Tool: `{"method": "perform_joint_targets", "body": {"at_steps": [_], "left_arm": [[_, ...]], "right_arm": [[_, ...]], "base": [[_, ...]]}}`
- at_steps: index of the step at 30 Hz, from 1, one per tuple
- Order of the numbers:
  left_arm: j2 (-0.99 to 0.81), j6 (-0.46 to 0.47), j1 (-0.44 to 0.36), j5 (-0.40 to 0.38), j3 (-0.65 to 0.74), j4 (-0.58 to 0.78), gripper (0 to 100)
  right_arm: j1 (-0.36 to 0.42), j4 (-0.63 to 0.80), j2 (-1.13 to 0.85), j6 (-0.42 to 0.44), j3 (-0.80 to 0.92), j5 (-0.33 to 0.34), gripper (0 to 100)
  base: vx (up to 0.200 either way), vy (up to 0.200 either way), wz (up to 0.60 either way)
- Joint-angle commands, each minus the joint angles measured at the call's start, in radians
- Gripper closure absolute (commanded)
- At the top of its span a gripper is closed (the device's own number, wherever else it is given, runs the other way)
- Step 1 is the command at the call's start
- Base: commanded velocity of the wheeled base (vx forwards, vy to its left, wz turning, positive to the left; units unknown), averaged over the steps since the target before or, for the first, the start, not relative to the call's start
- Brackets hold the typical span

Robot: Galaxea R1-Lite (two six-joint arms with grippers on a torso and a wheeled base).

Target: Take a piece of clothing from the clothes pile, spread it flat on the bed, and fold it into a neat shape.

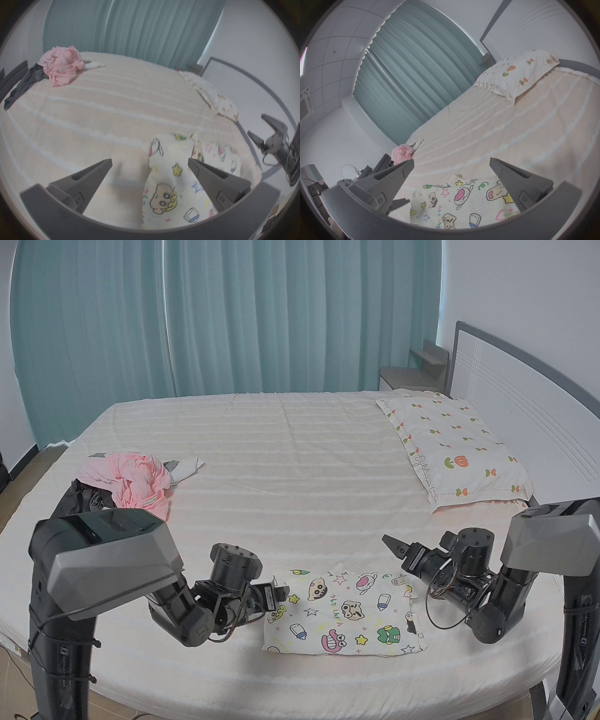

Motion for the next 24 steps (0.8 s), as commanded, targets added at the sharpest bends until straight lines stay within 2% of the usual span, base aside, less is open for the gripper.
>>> {"method": "perform_joint_targets", "body": {"at_steps": [1, 3, 6, 7, 8, 10, 14, 16, 17, 21, 22, 24], "left_arm": [[-0.332, -0.04, 0.056, 0.034, 0.178, -0.115, 0], [-0.498, -0.037, 0.049, 0.099, 0.267, -0.135, 0], [-0.692, -0.032, 0.03, 0.185, 0.355, -0.13, 0], [-0.712, -0.029, 0.027, 0.191, 0.362, -0.129, 0], [-0.821, -0.006, 0.02, 0.219, 0.413, -0.127, 0], [-0.933, 0.042, 0.018, 0.237, 0.476, -0.127, 0], [-1.142, 0.126, 0.015, 0.246, 0.59, -0.116, 0], [-1.174, 0.134, 0.016, 0.246, 0.597, -0.106, 0], [-1.314, 0.154, 0.024, 0.254, 0.608, 0.031, 0], [-1.556, 0.174, 0.02, 0.284, 0.577, 0.324, 0], [-1.636, 0.198, 0.024, 0.286, 0.57, 0.418, 0], [-1.702, 0.215, 0.036, 0.286, 0.568, 0.49, 0]], "right_arm": [[-0.025, 0.003, -0.378, -0.115, 0.226, -0.009, 0], [-0.026, 0.004, -0.542, -0.184, 0.341, -0.031, 0], [-0.026, 0.004, -0.708, -0.254, 0.475, -0.052, 0], [-0.026, 0.004, -0.724, -0.259, 0.487, -0.054, 0], [-0.028, 0.006, -0.818, -0.283, 0.558, -0.063, 0], [-0.028, 0.024, -0.907, -0.299, 0.569, -0.074, 0], [-0.045, 0.2, -1.106, -0.351, 0.569, -0.158, 0], [-0.043, 0.234, -1.142, -0.365, 0.569, -0.16, 0], [-0.048, 0.409, -1.3, -0.42, 0.569, -0.161, 0], [-0.051, 0.736, -1.57, -0.515, 0.569, -0.164, 0], [-0.054, 0.863, -1.672, -0.541, 0.569, -0.166, 0], [-0.063, 0.987, -1.764, -0.555, 0.55, -0.166, 0]], "base": [[0.0, 0.0, 0.0], [0.0, 0.0, 0.0], [0.0, 0.0, 0.0], [0.0, 0.0, 0.0], [0.0, 0.0, 0.0], [0.0, 0.0, 0.0], [0.0, 0.0, 0.0], [0.0, 0.0, 0.0], [0.0, 0.0, 0.0], [0.0, 0.0, 0.0], [0.0, 0.0, 0.0], [0.0, 0.0, 0.0]]}}
